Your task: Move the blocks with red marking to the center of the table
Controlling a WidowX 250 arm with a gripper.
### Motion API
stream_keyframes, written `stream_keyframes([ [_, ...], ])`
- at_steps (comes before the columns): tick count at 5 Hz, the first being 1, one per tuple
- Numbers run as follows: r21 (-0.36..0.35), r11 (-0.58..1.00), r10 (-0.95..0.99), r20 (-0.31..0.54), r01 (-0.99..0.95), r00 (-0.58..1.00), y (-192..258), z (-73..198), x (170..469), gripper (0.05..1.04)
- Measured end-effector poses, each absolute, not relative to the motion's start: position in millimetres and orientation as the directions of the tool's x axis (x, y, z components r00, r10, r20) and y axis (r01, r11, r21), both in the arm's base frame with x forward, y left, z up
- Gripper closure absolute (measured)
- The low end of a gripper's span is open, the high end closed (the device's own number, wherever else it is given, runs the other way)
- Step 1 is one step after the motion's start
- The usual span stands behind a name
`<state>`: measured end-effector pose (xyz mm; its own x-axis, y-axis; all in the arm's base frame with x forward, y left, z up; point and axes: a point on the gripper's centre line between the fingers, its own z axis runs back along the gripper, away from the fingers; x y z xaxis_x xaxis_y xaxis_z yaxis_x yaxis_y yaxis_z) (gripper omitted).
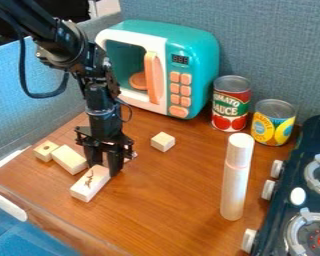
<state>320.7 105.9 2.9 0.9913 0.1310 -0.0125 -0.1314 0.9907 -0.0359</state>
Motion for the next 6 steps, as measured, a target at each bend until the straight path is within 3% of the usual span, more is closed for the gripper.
stream_keyframes([
  [1,-0.035,0.992,0.122,-0.015,-0.123,0.992,97,8,315,0.552],
  [2,-0.032,0.990,0.142,0.080,-0.140,0.987,75,53,318,0.553],
  [4,-0.090,0.987,0.145,0.143,-0.134,0.979,19,137,322,0.553],
  [5,-0.099,0.988,0.132,0.133,-0.119,0.982,11,143,326,0.553],
  [6,-0.089,0.989,0.130,0.093,-0.122,0.987,13,128,339,0.553],
])
